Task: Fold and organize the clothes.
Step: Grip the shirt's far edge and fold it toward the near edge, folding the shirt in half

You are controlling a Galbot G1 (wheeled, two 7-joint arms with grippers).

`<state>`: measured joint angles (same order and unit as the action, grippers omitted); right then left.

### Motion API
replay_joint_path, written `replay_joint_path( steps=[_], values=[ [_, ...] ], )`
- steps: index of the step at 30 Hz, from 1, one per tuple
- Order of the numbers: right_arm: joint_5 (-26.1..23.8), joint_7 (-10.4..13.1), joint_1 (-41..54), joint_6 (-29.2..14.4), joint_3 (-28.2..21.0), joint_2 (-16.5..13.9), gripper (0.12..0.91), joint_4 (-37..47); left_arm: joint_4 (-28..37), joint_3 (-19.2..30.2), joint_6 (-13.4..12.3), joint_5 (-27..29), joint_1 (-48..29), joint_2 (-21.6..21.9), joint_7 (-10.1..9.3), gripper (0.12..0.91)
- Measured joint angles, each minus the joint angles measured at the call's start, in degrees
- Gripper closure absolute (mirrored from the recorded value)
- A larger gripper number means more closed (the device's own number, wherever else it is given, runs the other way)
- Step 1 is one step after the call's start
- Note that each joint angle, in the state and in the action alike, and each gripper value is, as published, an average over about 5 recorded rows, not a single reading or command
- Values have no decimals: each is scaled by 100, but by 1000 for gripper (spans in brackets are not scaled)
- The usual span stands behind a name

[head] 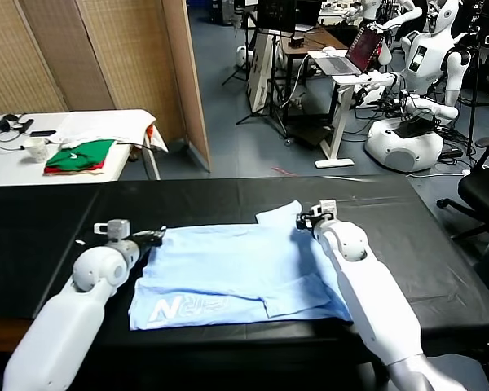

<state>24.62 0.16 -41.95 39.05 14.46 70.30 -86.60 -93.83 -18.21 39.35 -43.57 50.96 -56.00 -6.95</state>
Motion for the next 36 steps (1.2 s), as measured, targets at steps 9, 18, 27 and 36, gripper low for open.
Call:
replay_joint_path(
  steps=[9, 18, 27, 36],
  values=[
    [-14, 73, -788, 208, 327, -504, 884, -1300, -702, -332, -25, -24, 531, 344, 25, 881],
    [-257, 159, -1786, 323, 755, -848, 884, -2612, -1634, -802, 29, 89, 1376, 619, 82, 881],
    [-461, 207, -2868, 321, 1018, -803, 884, -3292, -2271, -1098, 122, 572, 2036, 824, 296, 881],
    [-553, 208, -3483, 319, 1046, -767, 884, -3435, -2511, -1201, 51, 1352, 2758, 684, 440, 881]
  ],
)
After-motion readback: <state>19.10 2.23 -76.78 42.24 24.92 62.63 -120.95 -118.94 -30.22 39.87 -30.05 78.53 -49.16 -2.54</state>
